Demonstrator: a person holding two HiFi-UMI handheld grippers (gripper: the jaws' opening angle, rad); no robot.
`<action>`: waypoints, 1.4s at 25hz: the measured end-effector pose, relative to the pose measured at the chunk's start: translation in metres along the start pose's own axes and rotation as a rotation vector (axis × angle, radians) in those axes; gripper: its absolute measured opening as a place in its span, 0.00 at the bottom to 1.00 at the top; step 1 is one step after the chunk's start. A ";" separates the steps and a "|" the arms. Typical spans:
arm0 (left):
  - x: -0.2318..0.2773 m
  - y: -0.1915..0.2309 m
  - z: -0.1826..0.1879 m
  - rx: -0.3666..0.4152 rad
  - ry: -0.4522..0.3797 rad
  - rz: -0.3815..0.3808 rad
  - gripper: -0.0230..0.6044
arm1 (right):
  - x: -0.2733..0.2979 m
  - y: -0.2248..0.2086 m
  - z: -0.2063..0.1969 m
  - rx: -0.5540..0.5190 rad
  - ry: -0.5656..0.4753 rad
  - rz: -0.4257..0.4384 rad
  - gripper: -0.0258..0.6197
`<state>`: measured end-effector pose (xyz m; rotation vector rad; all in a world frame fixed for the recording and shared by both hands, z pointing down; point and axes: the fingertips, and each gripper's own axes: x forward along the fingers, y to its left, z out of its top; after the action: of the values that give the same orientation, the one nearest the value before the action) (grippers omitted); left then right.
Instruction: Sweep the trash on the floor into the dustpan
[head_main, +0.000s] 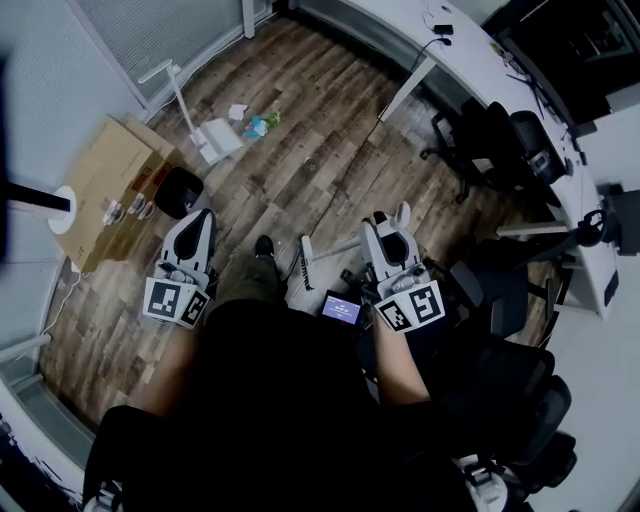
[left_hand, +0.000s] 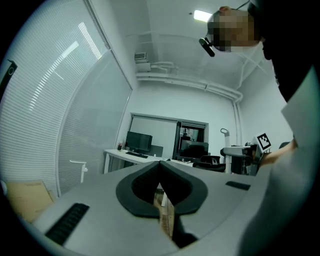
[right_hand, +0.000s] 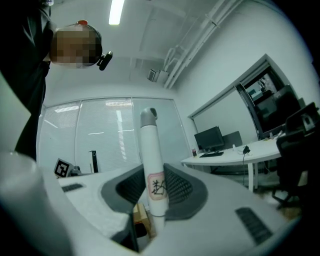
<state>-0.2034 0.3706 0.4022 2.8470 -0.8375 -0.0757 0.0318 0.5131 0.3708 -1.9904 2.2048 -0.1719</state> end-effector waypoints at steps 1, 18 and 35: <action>0.011 0.008 0.001 -0.002 -0.001 -0.002 0.03 | 0.012 -0.005 0.000 -0.007 0.008 0.004 0.19; 0.165 0.153 0.025 -0.051 -0.001 -0.047 0.03 | 0.207 -0.110 0.052 -0.116 0.011 -0.091 0.19; 0.247 0.236 0.026 -0.023 0.038 0.080 0.03 | 0.359 -0.202 0.057 -0.055 -0.031 -0.055 0.19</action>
<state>-0.1238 0.0375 0.4191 2.7812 -0.9355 -0.0202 0.2054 0.1369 0.3384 -2.0699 2.1598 -0.0873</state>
